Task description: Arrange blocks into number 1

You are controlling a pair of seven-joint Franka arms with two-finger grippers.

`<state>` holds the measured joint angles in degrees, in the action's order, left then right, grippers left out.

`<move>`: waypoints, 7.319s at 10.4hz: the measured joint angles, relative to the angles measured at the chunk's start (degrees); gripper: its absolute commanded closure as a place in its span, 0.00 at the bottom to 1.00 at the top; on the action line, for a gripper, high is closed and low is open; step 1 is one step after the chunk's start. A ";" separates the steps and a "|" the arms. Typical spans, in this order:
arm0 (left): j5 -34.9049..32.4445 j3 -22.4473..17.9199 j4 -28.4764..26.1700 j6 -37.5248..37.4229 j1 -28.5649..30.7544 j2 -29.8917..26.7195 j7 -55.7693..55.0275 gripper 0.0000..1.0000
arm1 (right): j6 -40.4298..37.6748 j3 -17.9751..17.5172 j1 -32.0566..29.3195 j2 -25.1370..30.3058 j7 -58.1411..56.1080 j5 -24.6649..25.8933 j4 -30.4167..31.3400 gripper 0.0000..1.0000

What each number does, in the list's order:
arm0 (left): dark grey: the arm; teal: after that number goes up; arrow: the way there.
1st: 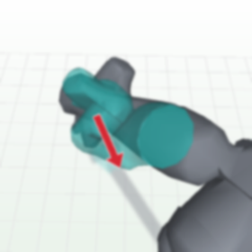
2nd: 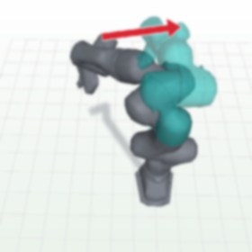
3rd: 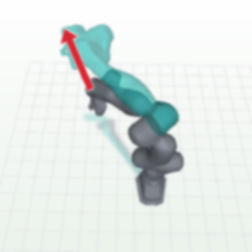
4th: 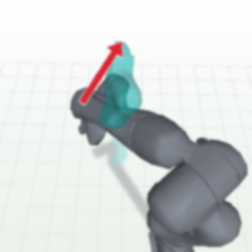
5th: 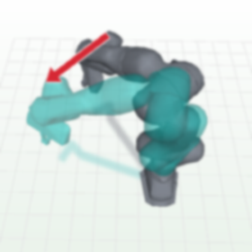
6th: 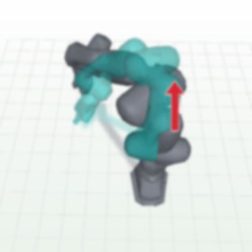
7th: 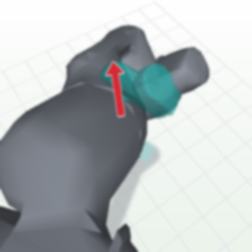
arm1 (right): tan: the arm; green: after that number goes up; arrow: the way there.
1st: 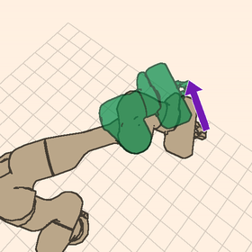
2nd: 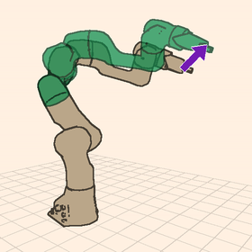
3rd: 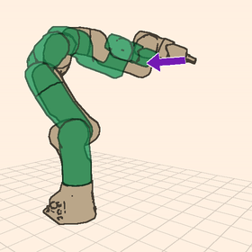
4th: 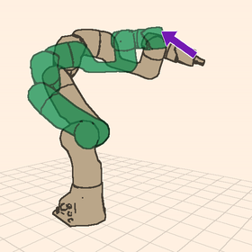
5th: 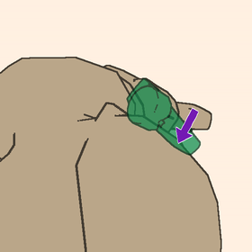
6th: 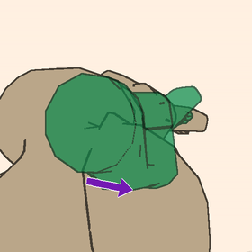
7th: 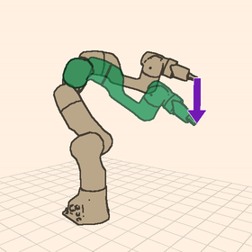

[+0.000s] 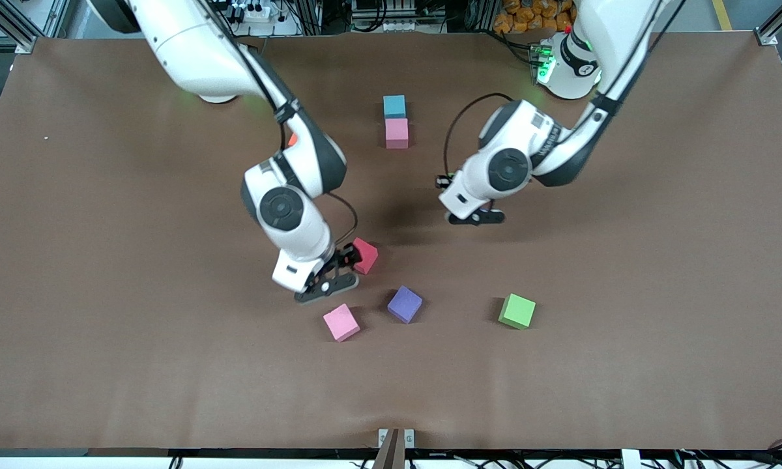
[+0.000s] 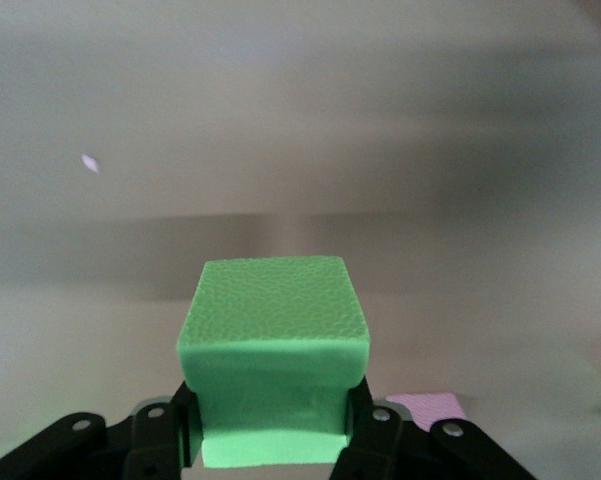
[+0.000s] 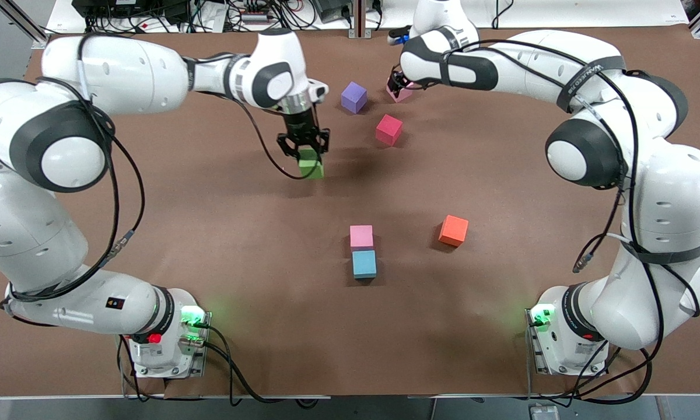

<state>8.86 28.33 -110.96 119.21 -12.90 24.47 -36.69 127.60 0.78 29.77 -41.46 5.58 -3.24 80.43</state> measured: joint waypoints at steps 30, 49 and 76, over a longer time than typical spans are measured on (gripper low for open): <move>-3.92 -0.13 -0.80 13.95 -17.17 9.02 -18.52 0.00 | 17.75 -0.79 -2.82 -15.48 -9.44 -2.35 -10.90 1.00; -16.14 -4.81 10.63 7.00 12.25 -1.02 25.53 0.00 | 4.42 -1.64 16.30 11.47 35.90 0.21 17.26 1.00; -21.95 -13.37 23.21 16.32 4.89 19.08 31.55 1.00 | 22.37 -1.65 27.73 11.88 45.65 0.58 32.99 1.00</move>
<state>-13.09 14.96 -87.75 135.53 -8.01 43.55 -5.14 149.97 -0.87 57.50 -29.58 51.23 -2.66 113.42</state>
